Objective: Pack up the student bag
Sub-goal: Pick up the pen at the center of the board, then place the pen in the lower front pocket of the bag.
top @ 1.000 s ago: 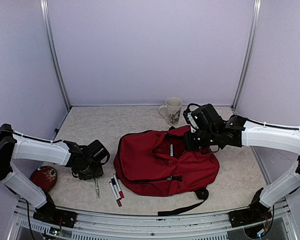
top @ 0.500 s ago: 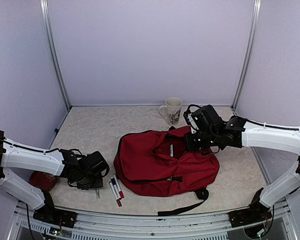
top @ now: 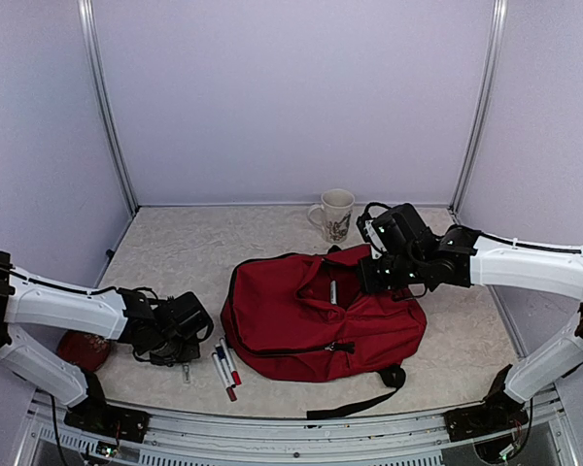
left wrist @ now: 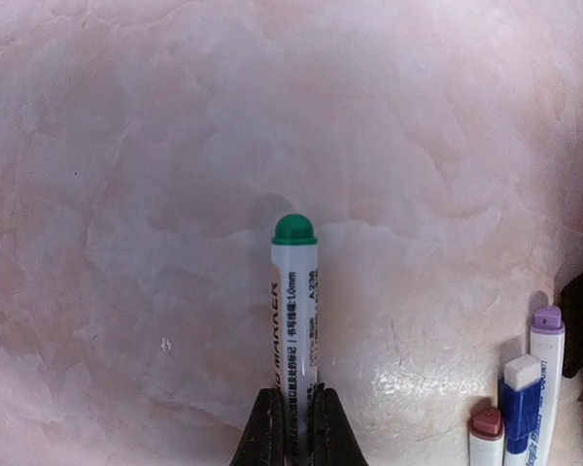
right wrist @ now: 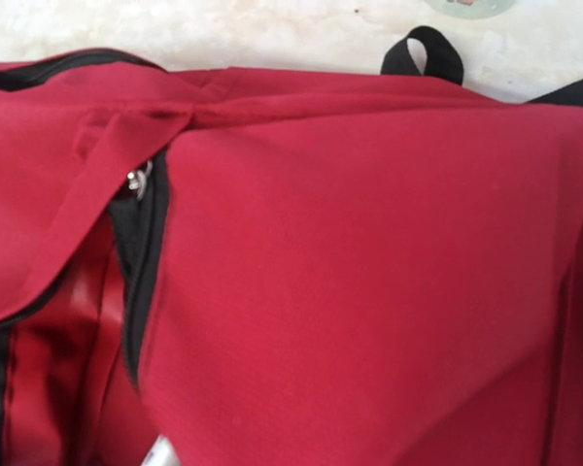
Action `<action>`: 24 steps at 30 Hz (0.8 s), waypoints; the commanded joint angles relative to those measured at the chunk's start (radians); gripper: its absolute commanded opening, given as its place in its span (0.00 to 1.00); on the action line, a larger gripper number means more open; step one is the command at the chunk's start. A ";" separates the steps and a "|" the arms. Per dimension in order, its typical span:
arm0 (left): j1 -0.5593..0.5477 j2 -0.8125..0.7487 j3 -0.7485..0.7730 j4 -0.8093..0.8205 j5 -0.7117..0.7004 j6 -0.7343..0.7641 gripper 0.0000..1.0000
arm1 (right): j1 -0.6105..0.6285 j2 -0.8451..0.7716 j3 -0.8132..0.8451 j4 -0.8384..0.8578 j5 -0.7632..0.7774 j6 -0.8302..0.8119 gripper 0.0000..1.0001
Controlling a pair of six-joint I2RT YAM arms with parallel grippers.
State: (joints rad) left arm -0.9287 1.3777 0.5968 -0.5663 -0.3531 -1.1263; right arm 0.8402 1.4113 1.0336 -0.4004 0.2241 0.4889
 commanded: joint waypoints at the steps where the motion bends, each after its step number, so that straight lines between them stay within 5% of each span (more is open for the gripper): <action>1: 0.003 -0.074 0.024 -0.091 -0.008 -0.026 0.00 | -0.015 -0.038 -0.007 0.012 0.021 0.004 0.00; 6: -0.016 -0.216 0.213 -0.199 -0.150 -0.039 0.00 | -0.015 -0.034 0.004 0.013 0.016 0.001 0.00; 10: -0.053 -0.217 0.395 -0.064 -0.178 0.082 0.00 | -0.017 -0.034 0.005 0.017 0.010 0.000 0.00; 19: -0.125 0.153 0.639 0.462 0.044 0.330 0.00 | -0.026 -0.026 -0.006 0.053 -0.024 0.026 0.00; 24: -0.137 0.380 0.767 0.566 0.131 0.338 0.00 | -0.030 -0.030 -0.008 0.056 -0.028 0.032 0.00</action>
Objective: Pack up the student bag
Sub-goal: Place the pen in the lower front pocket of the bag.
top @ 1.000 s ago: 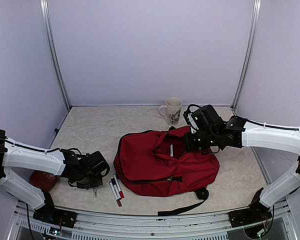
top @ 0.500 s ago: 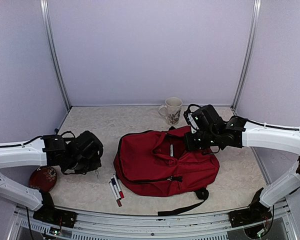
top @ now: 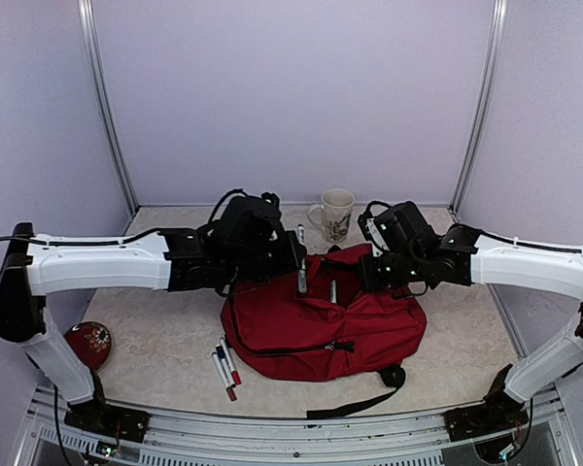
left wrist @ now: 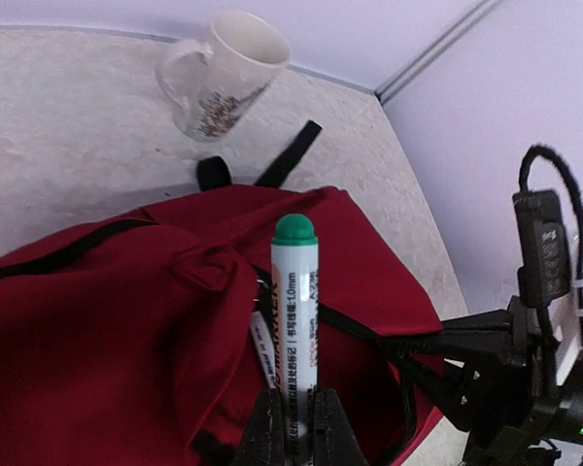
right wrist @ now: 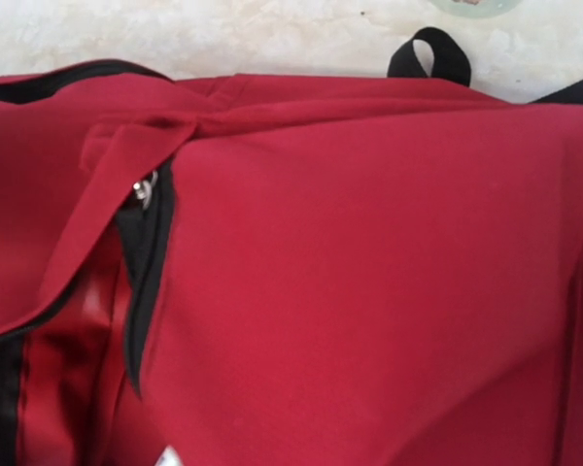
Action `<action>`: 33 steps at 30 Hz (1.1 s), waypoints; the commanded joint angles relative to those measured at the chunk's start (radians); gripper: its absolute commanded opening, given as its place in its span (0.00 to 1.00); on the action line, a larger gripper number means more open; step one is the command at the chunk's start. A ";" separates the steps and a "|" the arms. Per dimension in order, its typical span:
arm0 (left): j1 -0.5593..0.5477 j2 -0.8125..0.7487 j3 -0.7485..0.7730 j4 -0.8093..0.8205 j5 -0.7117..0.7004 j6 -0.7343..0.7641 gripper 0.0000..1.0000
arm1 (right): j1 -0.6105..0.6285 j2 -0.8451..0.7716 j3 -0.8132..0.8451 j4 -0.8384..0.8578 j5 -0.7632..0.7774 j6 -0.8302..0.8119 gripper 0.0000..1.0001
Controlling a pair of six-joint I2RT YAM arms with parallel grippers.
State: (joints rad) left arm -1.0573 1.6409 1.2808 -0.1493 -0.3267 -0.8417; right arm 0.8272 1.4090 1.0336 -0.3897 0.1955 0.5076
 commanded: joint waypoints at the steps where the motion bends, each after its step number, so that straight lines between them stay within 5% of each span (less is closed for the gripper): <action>1: -0.008 0.154 0.105 0.155 0.129 0.044 0.00 | -0.016 -0.028 -0.008 0.047 0.002 0.014 0.00; 12: -0.043 0.378 0.165 0.191 0.260 -0.084 0.00 | -0.024 -0.024 -0.012 0.051 0.000 0.004 0.00; 33: -0.115 0.295 0.025 0.147 0.203 -0.146 0.00 | -0.051 -0.043 -0.008 0.020 0.020 0.012 0.00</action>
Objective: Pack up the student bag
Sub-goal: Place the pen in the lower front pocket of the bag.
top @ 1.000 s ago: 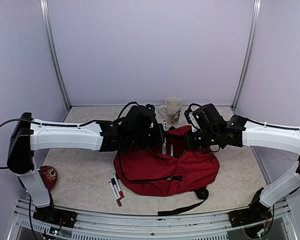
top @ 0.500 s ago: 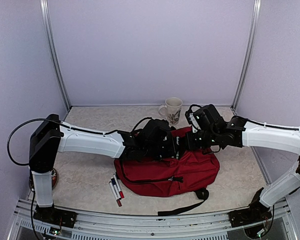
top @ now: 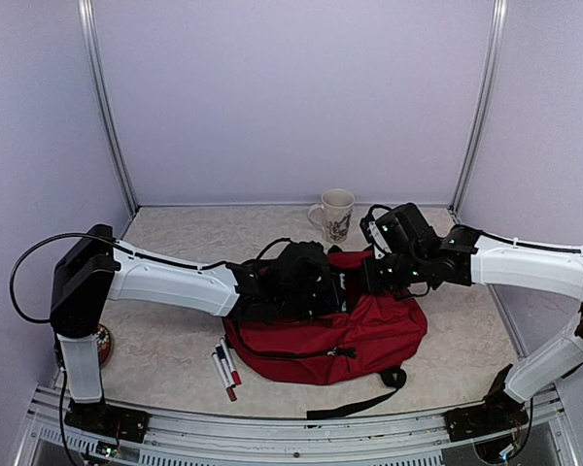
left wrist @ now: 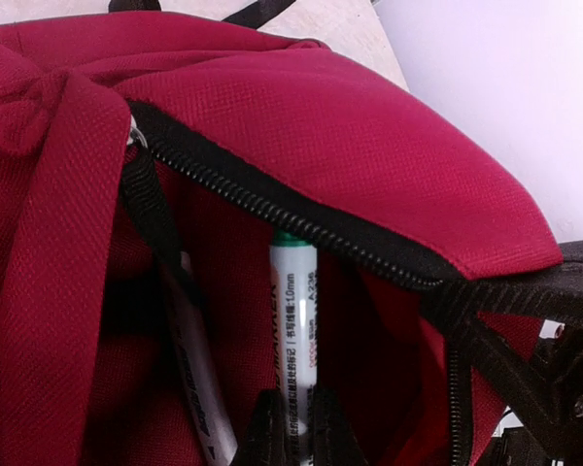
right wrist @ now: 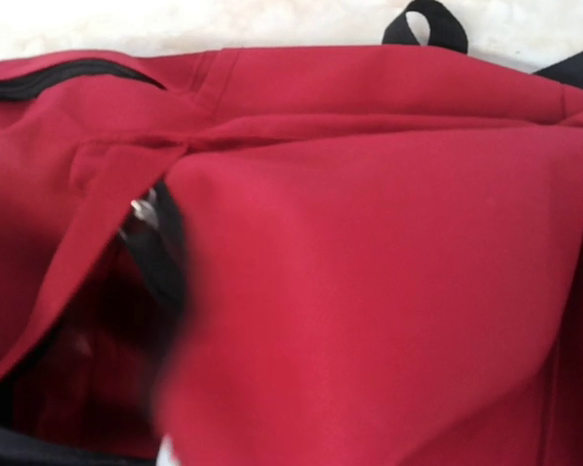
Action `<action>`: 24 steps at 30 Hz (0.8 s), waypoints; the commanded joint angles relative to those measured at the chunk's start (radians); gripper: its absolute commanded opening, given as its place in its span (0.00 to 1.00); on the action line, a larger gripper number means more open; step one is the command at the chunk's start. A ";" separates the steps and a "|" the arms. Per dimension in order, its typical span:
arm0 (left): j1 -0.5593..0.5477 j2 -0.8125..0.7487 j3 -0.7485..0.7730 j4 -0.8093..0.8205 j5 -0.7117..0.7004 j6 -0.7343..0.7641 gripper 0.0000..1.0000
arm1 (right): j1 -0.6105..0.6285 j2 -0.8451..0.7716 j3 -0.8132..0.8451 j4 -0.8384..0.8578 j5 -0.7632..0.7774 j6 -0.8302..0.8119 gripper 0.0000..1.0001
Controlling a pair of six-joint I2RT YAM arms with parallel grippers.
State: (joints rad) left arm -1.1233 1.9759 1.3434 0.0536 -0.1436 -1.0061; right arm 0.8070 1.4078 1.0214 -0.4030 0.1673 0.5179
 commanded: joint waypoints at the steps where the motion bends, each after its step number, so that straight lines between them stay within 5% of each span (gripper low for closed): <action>1: -0.055 -0.053 -0.042 -0.050 0.000 0.031 0.00 | -0.033 -0.040 0.003 0.032 0.047 0.002 0.00; 5: -0.046 -0.040 0.004 -0.089 0.004 0.067 0.03 | -0.036 -0.033 0.006 0.047 0.020 0.006 0.00; 6: -0.041 -0.027 0.025 -0.111 0.015 0.071 0.14 | -0.037 -0.033 0.007 0.051 0.015 0.005 0.00; 9: -0.029 -0.009 0.049 -0.128 0.055 0.087 0.72 | -0.036 -0.037 0.010 0.048 0.014 0.007 0.00; 11: -0.024 -0.025 0.054 -0.151 0.051 0.099 0.97 | -0.036 -0.046 0.010 0.045 0.017 0.005 0.00; 21: -0.053 -0.286 0.146 -0.428 -0.286 0.296 0.99 | -0.036 -0.061 0.004 0.045 0.017 0.000 0.00; 24: -0.056 -0.401 0.078 -0.590 -0.433 0.210 0.99 | -0.036 -0.063 -0.001 0.044 0.016 0.000 0.00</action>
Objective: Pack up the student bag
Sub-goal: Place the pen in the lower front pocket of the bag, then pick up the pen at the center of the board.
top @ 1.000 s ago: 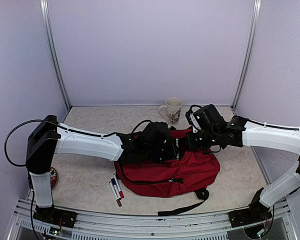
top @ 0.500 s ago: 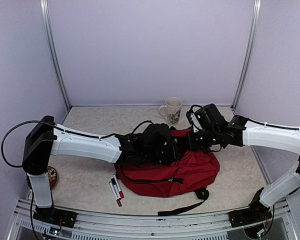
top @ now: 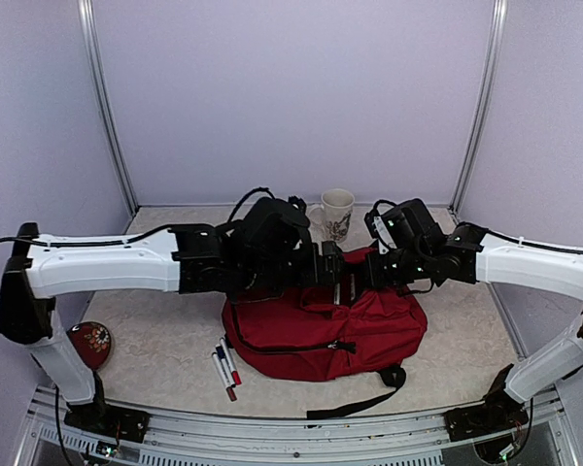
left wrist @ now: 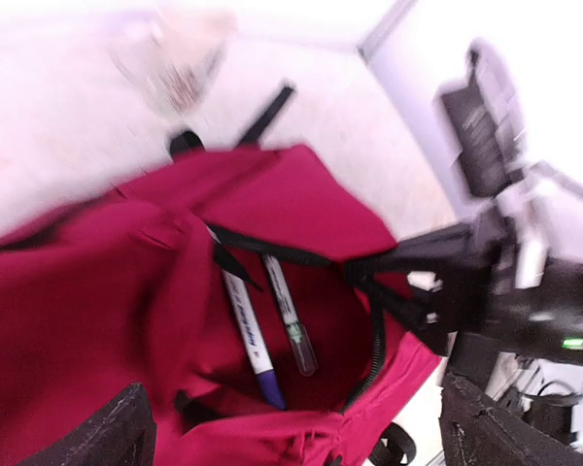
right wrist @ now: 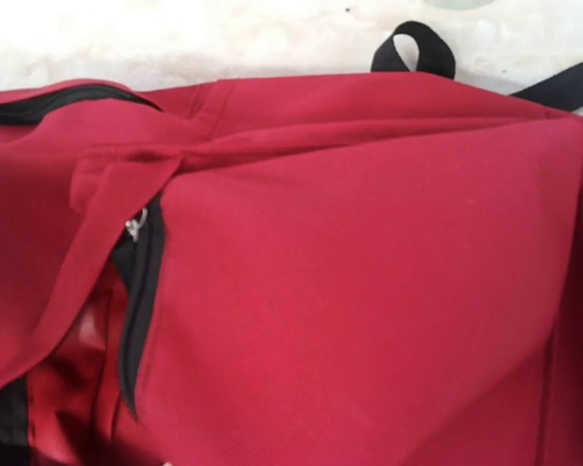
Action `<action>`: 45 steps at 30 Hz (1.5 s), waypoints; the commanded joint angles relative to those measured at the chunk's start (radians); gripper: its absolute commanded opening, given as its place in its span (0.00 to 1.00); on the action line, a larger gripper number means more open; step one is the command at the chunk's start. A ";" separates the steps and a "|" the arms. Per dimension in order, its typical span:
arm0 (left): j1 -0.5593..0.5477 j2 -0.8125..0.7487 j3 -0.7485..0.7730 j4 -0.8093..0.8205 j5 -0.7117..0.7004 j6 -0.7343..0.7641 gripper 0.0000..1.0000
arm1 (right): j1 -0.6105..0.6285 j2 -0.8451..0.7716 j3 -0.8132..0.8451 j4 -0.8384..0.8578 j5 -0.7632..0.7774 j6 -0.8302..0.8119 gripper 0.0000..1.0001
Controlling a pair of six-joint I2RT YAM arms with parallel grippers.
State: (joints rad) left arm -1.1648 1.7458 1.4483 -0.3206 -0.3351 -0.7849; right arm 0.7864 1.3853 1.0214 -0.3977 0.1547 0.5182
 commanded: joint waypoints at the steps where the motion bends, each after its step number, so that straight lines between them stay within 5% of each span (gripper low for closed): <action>1: -0.013 -0.211 -0.061 -0.284 -0.277 -0.066 0.99 | -0.016 -0.039 -0.001 0.040 0.028 0.000 0.00; 9: -0.023 -0.366 -0.403 -0.622 -0.195 -0.496 0.98 | -0.015 -0.015 0.001 0.057 0.005 0.004 0.00; 15: -0.097 -0.362 -0.553 -0.563 -0.132 -0.616 0.63 | -0.015 -0.018 -0.015 0.068 -0.008 0.013 0.00; 18: -0.098 -0.378 -0.608 -0.500 -0.107 -0.620 0.51 | -0.015 -0.023 -0.017 0.064 -0.003 0.012 0.00; 28: -0.099 -0.280 -0.661 -0.339 -0.017 -0.542 0.50 | -0.016 -0.034 -0.024 0.057 0.008 0.007 0.00; 34: -0.093 -0.198 -0.650 -0.292 0.006 -0.504 0.38 | -0.016 -0.046 -0.034 0.052 0.017 0.008 0.00; 45: -0.082 -0.149 -0.671 -0.373 -0.004 -0.507 0.28 | -0.015 -0.057 -0.037 0.046 0.032 0.009 0.00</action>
State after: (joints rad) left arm -1.2560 1.5909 0.8032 -0.6418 -0.3382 -1.2919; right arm 0.7841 1.3628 0.9874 -0.3683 0.1509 0.5220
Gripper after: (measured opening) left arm 0.286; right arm 0.006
